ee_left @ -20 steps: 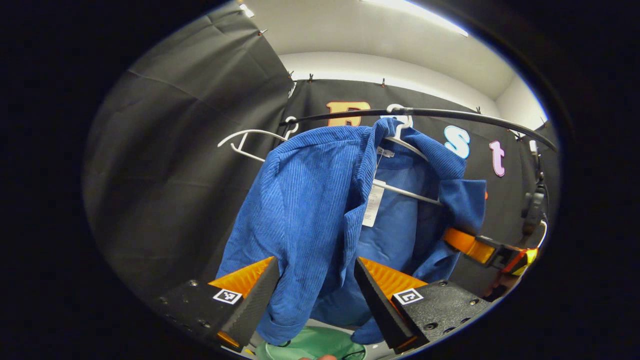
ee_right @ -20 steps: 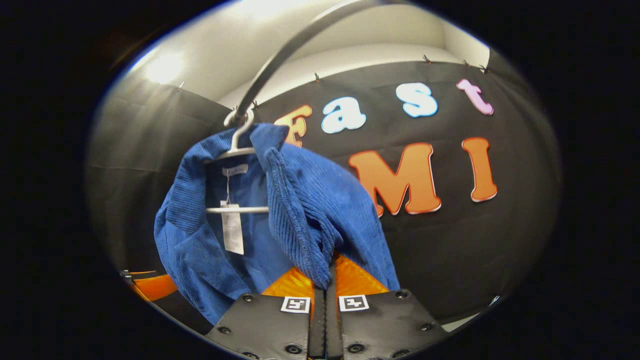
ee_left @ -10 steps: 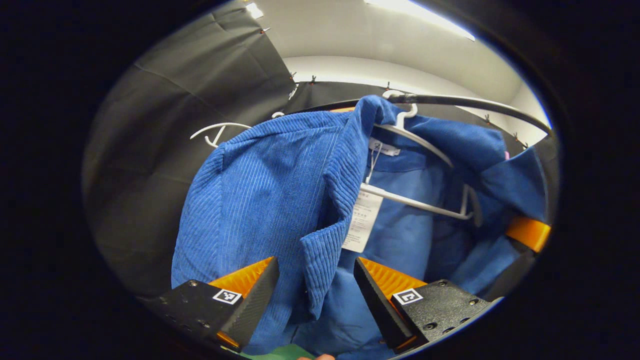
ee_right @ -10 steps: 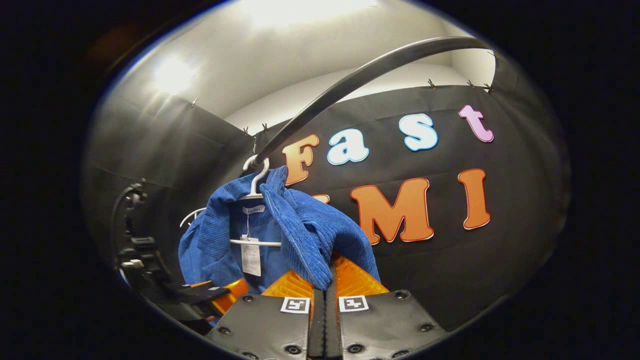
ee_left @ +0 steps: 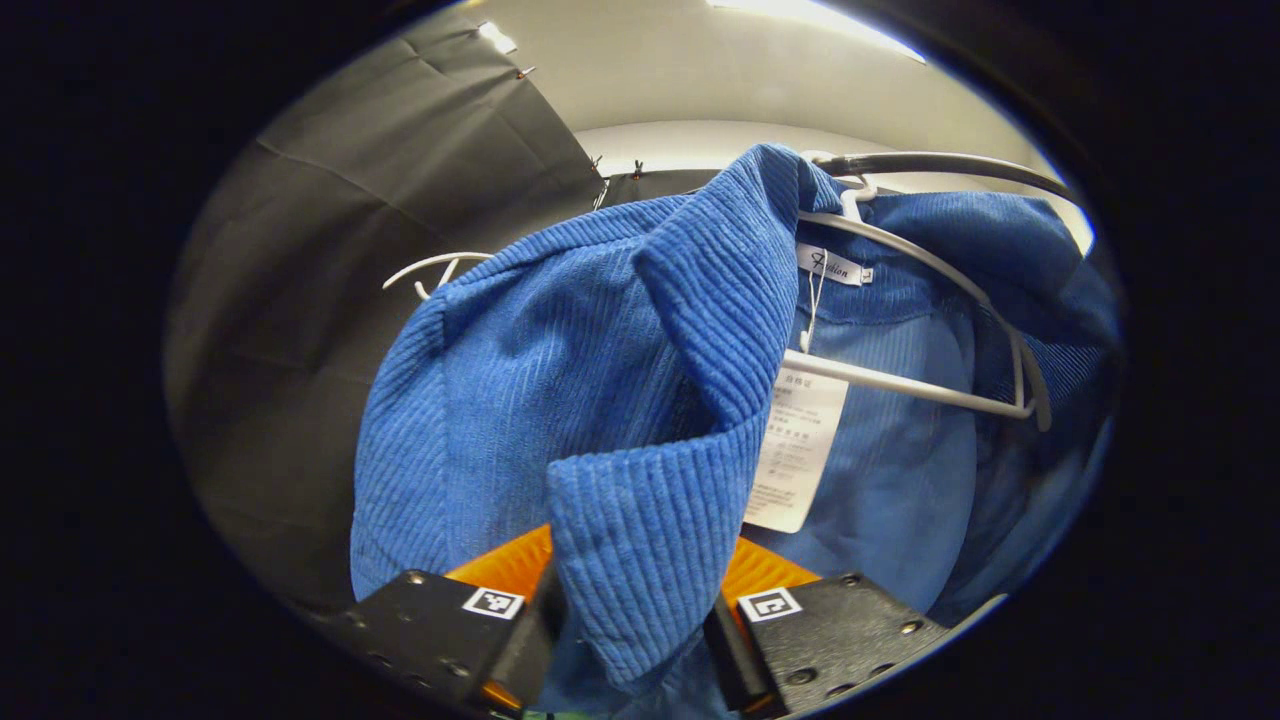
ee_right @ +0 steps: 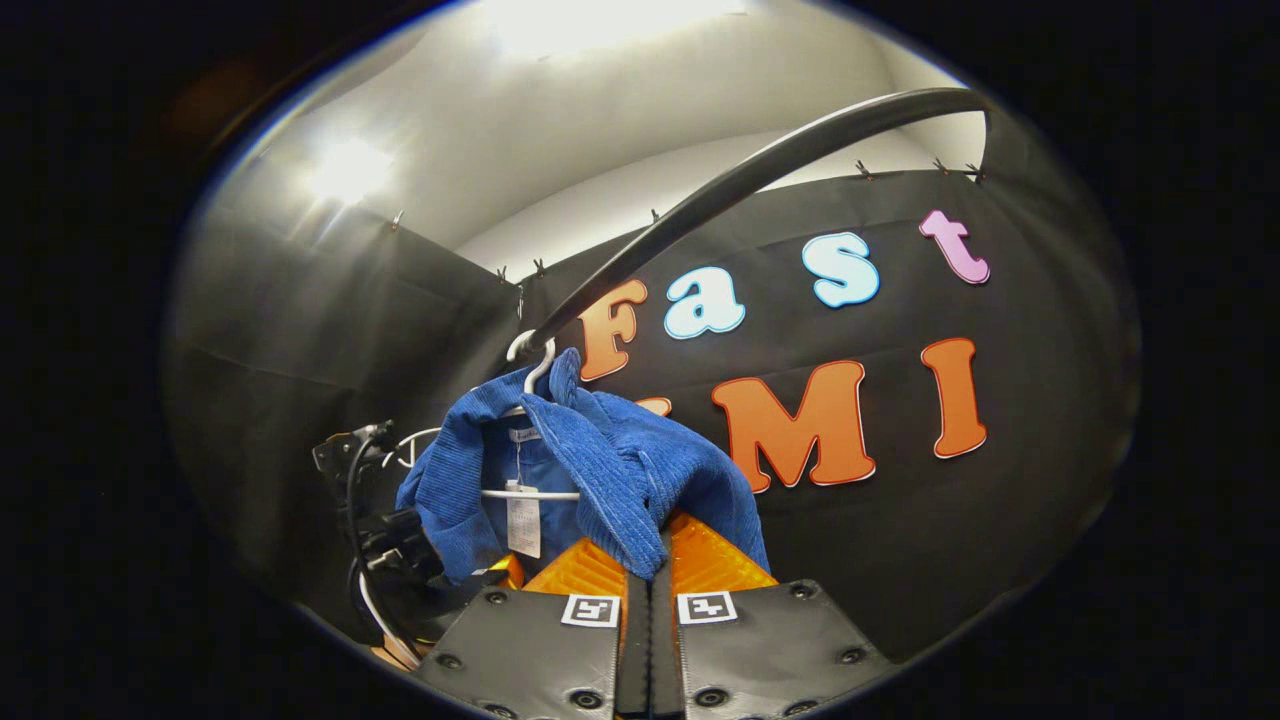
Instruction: Grasp the clothes on the hanger with both hands and then place them into the laundry hamper below.
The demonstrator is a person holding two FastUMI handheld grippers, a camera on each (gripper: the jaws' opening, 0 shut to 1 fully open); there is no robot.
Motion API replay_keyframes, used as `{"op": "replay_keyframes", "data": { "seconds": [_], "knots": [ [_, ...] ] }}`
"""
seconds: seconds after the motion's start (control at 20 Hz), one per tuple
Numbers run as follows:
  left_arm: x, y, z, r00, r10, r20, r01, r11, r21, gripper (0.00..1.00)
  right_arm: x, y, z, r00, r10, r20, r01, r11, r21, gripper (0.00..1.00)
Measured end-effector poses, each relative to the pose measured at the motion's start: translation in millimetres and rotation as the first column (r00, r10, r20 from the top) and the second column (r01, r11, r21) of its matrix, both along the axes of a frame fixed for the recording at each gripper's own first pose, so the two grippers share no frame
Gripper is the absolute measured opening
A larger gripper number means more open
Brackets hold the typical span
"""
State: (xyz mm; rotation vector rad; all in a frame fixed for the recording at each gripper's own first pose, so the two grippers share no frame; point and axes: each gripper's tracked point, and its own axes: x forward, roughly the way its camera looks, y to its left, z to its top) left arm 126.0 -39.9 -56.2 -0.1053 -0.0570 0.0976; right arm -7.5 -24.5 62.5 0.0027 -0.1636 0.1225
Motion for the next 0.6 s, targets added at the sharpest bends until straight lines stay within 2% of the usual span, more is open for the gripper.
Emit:
{"op": "replay_keyframes", "data": {
  "seconds": [0.2,0.3,0.45,0.6],
  "knots": [
    [-15.9,19.1,-0.5,1.0,-0.006,-0.01,0.007,0.998,0.064,0.1,4.5,-2.2,1.5,1.0,-0.009,0.012,0.009,1.0,-0.002,0.08],
    [-26.5,31.7,12.4,1.0,0.002,-0.007,-0.001,0.995,0.104,0.06,5.3,-8.1,1.4,0.999,-0.028,0.02,0.028,1.0,-0.003,0.08],
    [-40.6,57.6,40.8,0.998,0.061,0.023,-0.064,0.987,0.145,0.08,8.3,-15.0,6.1,0.998,-0.051,0.042,0.051,0.999,0.008,0.08],
    [-53.9,78.4,83.9,0.993,0.086,0.076,-0.097,0.983,0.159,0.08,8.7,-26.6,13.0,0.994,-0.083,0.074,0.083,0.997,0.005,0.08]
  ]
}}
